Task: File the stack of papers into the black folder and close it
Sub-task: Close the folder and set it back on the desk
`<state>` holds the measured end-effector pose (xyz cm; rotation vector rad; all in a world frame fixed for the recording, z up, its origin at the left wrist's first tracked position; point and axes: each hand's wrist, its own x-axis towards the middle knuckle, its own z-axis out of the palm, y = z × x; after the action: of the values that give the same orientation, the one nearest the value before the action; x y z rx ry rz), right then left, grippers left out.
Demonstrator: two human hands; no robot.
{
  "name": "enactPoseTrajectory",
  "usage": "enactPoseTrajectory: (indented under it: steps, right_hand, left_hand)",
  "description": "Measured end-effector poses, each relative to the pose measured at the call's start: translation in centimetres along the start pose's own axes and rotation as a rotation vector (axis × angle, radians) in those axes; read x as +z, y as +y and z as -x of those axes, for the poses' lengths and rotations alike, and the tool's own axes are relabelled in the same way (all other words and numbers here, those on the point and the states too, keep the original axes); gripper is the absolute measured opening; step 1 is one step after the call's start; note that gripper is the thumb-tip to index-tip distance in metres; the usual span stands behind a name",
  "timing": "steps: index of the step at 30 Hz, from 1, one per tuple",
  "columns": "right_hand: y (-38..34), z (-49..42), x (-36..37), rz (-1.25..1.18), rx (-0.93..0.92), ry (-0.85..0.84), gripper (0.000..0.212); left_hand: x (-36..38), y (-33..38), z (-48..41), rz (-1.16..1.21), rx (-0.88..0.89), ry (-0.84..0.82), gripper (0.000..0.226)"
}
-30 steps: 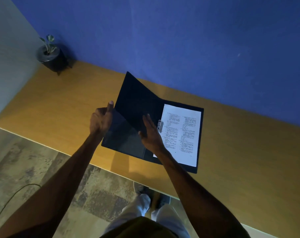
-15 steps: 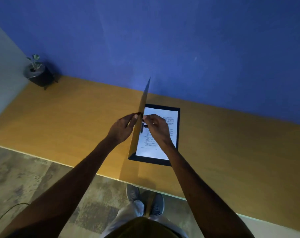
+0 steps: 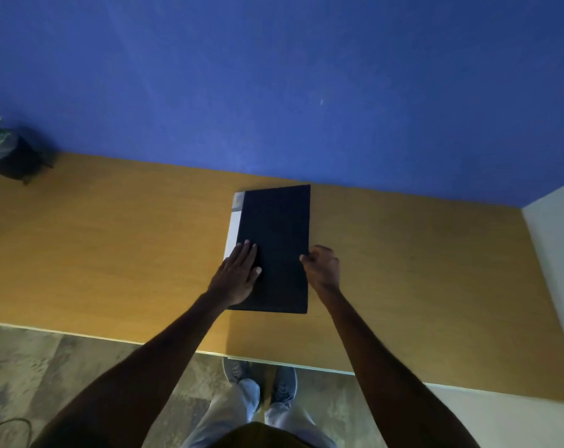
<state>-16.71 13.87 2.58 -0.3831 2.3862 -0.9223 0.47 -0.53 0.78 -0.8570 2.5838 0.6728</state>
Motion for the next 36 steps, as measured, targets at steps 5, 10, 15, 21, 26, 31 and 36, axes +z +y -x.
enactPoseTrajectory:
  steps: [5,10,15,21,26,31,36]
  right_hand:
    - [1.6,-0.9,0.8,0.04,0.073,-0.016,0.024]
    - [2.3,-0.2,3.0,0.24,0.022,0.003,0.049]
    - [2.6,1.1,5.8,0.622,-0.237,-0.122,0.074]
    - [2.6,1.5,7.3,0.712,-0.278,-0.219,0.082]
    - [2.3,0.9,6.6,0.682,-0.26,-0.145,0.073]
    - [2.1,-0.4,5.4,0.655,-0.215,-0.154,0.078]
    - [2.2,-0.3,5.6,0.688,-0.341,-0.274,0.077]
  left_hand:
    - [1.8,-0.6,-0.6,-0.07,0.021,-0.017,0.073]
    - [2.7,-1.1,-1.2,-0.091,0.036,-0.039,0.075]
    - [3.9,-0.8,-1.3,-0.099,0.004,-0.033,0.077]
    - [4.0,-1.3,-1.6,-0.097,0.008,-0.009,0.076]
    - [2.9,-2.0,-1.8,-0.028,-0.125,0.138,0.071]
    - [1.4,-3.0,-2.3,0.254,-0.318,0.206,0.071]
    - [-0.1,-3.5,-3.2,0.372,-0.342,0.2,0.068]
